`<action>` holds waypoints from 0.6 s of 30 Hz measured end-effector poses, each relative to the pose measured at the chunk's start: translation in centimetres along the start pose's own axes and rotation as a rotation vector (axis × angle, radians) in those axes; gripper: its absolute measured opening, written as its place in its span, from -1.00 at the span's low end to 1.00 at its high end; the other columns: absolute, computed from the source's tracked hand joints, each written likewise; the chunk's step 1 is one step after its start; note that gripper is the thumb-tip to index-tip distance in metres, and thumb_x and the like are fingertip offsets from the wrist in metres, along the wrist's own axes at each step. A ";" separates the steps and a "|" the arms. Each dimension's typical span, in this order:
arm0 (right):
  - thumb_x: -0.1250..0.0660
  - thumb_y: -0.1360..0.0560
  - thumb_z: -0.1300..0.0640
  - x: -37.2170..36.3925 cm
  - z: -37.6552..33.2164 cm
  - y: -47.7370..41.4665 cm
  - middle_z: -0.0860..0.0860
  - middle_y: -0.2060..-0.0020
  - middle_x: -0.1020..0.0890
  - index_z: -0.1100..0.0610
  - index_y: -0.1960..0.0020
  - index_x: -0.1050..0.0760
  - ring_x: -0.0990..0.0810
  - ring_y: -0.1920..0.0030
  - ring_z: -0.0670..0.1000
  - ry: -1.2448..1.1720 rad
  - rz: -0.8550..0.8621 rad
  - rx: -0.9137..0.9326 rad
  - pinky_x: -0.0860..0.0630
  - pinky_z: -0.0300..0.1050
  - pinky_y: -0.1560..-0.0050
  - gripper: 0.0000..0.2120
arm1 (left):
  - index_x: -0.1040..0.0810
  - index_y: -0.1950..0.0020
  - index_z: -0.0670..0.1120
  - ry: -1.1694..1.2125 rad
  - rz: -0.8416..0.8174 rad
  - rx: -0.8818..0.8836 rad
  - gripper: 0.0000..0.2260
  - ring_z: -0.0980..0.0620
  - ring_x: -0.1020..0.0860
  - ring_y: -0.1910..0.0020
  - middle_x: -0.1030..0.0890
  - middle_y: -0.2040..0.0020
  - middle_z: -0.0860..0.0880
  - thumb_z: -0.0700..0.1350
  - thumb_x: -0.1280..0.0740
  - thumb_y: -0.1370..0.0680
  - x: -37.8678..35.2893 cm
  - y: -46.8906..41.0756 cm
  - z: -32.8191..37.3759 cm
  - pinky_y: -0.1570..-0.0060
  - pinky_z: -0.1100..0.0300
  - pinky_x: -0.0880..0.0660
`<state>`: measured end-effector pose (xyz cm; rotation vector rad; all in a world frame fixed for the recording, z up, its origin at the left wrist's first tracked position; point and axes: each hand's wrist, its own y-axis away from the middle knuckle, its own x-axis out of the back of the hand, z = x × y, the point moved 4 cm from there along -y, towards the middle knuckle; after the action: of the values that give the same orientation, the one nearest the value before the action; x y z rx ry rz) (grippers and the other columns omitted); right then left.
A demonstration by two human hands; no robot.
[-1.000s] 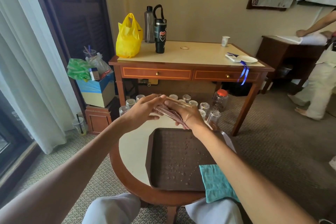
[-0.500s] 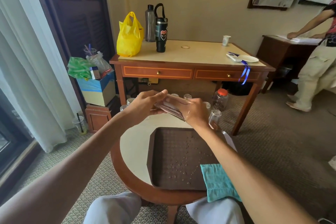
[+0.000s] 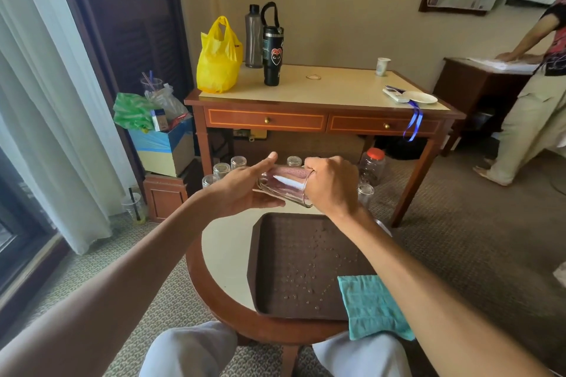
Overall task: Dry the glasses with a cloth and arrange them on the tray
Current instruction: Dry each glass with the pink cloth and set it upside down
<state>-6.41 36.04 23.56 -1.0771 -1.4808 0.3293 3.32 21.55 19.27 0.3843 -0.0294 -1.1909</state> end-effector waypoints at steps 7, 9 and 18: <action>-0.42 -0.42 0.31 -3.6 3.2 0.6 -0.04 0.31 -0.68 0.10 0.20 -0.65 -0.50 0.36 -0.05 -0.146 -0.102 -0.287 -0.15 -0.29 0.50 -0.87 | -0.69 -0.03 -0.12 0.036 0.043 -0.179 -0.72 -0.12 -0.68 -0.06 -0.65 -0.05 -0.19 0.07 -0.44 -0.50 0.6 -0.4 0.5 -0.03 0.08 -0.67; -0.45 -0.49 0.18 -5.5 3.6 1.1 -0.03 0.36 -0.66 0.09 0.22 -0.62 -0.58 0.37 0.00 -0.305 -0.248 -0.471 -0.32 -0.23 0.46 -0.89 | -0.69 -0.13 -0.09 -0.065 0.030 -0.253 -0.67 -0.08 -0.67 -0.12 -0.68 -0.06 -0.12 0.10 -0.42 -0.51 1.1 -0.6 0.6 -0.11 0.12 -0.61; -0.38 -0.51 -0.19 -7.2 4.4 4.2 0.02 0.36 -0.68 0.17 0.10 -0.67 -0.59 0.43 -0.08 -0.766 -0.713 -0.729 -0.39 -0.29 0.51 -0.60 | -0.64 -0.29 -0.16 -0.011 0.229 -0.350 -0.57 -0.09 -0.66 -0.21 -0.69 -0.18 -0.19 0.06 -0.48 -0.52 7.4 -0.9 -0.6 -0.34 0.06 -0.50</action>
<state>-9.63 34.41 14.82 -0.9043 -2.6822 -0.3926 5.40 14.74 17.15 0.0632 0.1213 -0.9491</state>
